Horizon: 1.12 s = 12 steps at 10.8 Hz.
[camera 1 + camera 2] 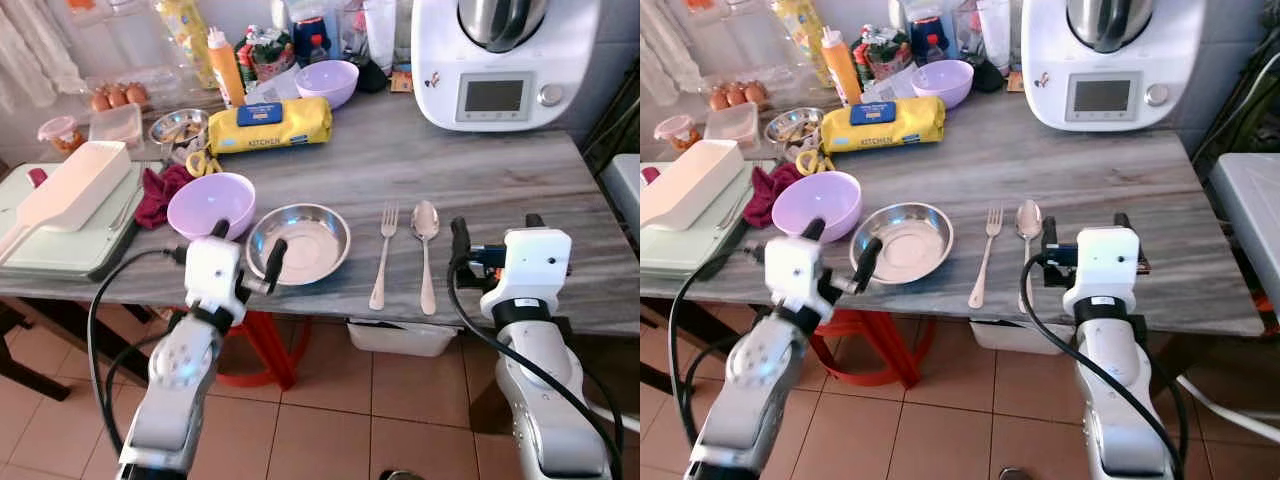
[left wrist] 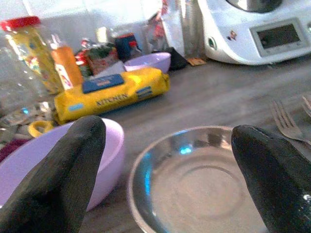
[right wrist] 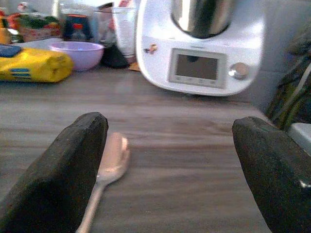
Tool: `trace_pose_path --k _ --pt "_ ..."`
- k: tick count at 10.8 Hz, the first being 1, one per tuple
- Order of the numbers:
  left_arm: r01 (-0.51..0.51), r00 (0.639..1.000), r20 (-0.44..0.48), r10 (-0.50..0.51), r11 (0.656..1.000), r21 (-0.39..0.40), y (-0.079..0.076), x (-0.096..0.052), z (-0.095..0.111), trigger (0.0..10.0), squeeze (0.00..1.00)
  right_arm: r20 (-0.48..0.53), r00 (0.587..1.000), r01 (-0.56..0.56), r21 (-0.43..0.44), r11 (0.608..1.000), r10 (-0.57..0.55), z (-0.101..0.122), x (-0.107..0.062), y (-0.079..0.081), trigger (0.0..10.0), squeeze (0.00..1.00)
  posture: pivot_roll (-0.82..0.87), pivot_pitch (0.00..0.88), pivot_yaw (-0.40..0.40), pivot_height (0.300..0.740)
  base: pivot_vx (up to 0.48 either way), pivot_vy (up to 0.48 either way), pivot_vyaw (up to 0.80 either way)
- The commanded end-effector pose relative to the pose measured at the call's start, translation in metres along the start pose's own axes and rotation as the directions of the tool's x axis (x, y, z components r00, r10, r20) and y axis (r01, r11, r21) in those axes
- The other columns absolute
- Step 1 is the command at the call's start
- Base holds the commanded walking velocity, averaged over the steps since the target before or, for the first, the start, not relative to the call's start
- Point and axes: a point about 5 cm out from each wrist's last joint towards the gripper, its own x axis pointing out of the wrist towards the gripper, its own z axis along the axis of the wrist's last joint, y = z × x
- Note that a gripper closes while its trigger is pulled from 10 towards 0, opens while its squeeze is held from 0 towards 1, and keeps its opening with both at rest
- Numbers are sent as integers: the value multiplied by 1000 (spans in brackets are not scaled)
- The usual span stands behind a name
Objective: Setting the table
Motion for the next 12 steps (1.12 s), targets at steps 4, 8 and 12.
trace_pose_path --k 4,8,12 --pt "-13 998 -60 14 1000 19 6 -6 -9 10000 0 3 1000 8 61 998 -8 4 -1 3 10000 0 -109 84 138 740 0 0 0" --pt "-4 997 -73 5 1000 23 8 -6 -9 10000 0 -8 999 43 92 995 -43 3 1 -2 10000 0 -106 88 145 740 -271 0 0" --pt "9 997 -80 -7 1000 22 7 -5 -9 10000 0 -13 999 48 99 994 -47 2 2 0 10000 0 -106 89 151 740 -277 0 0"
